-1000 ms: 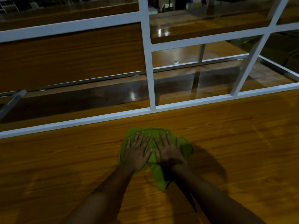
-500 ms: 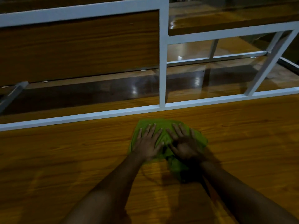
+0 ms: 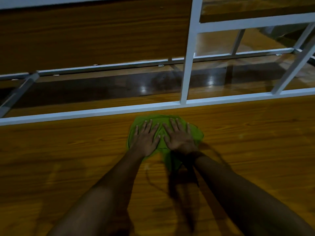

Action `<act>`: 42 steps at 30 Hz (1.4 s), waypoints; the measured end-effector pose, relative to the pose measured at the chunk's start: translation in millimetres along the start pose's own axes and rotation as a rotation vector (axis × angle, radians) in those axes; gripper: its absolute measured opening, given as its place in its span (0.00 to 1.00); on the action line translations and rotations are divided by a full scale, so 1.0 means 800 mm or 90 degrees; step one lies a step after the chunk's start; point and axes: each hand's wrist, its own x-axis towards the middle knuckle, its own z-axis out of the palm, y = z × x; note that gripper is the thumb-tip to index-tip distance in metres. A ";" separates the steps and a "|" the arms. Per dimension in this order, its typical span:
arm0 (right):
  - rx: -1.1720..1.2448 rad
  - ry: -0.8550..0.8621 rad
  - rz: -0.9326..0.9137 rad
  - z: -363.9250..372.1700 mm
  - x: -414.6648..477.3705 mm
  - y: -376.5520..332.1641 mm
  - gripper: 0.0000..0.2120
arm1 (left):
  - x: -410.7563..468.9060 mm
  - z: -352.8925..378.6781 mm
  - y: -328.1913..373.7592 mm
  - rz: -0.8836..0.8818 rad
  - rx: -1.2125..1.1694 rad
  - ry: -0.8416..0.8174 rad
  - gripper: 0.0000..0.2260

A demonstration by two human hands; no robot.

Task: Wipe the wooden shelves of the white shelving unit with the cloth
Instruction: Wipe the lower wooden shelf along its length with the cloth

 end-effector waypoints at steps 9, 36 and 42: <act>0.000 0.002 -0.032 0.011 -0.077 0.016 0.39 | -0.064 0.006 0.025 0.041 -0.011 -0.025 0.33; 0.006 0.021 0.001 0.008 0.031 -0.115 0.29 | -0.020 -0.013 -0.100 -0.058 0.007 0.023 0.30; -0.012 -0.025 -0.012 0.014 -0.025 -0.123 0.30 | -0.090 -0.009 -0.085 -0.047 0.003 0.009 0.34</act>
